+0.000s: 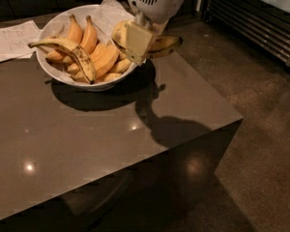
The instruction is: Pick banana from white bowl
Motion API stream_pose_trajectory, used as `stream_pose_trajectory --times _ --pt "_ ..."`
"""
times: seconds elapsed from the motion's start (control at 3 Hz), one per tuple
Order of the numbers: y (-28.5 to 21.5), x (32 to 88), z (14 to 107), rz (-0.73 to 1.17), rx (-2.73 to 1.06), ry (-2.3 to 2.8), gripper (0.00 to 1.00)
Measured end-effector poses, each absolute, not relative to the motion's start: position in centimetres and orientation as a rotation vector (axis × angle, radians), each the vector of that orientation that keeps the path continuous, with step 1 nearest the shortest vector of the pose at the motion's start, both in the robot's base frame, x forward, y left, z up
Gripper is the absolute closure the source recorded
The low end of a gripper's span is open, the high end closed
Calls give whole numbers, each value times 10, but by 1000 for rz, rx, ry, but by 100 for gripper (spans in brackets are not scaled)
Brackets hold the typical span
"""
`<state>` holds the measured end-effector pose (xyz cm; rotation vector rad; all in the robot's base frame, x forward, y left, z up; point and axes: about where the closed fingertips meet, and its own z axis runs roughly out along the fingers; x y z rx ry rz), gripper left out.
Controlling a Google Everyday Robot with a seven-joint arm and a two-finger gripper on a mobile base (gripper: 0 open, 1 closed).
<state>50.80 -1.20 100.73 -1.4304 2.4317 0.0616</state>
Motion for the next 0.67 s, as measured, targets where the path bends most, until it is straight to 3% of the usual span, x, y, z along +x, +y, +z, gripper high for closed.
stream_pose_trajectory --times 0.33,0.67 --pt "-26 471 1016 25 -1305 2495 100" --pt "-23 471 1021 33 -1283 2478 100"
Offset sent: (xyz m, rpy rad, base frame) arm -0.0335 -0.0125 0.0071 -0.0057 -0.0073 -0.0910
